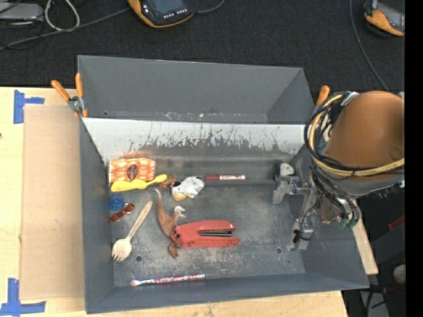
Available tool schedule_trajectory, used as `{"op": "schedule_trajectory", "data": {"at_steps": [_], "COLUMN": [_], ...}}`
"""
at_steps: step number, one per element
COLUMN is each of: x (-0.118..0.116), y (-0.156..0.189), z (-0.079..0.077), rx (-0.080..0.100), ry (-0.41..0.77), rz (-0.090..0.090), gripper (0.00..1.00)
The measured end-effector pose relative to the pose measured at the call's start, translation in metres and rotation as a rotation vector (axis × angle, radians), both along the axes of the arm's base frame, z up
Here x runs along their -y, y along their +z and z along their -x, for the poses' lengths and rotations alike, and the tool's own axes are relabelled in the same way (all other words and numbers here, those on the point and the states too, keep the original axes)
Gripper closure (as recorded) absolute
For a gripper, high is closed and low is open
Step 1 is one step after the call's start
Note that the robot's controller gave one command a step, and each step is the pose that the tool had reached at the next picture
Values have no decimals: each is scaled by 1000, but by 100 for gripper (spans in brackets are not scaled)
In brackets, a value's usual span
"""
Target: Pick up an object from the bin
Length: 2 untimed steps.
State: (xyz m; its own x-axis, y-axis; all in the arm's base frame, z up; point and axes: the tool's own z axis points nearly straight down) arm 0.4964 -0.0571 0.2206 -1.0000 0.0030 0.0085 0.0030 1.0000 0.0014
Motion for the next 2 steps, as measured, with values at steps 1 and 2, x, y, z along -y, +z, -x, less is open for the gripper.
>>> {"op": "schedule_trajectory", "data": {"at_steps": [1,2], "x": [0,-31], "y": [3,-57], "z": [-1,-10], "rx": [7,10], "ry": [2,-46], "rz": [1,1], "gripper": [0,0]}}
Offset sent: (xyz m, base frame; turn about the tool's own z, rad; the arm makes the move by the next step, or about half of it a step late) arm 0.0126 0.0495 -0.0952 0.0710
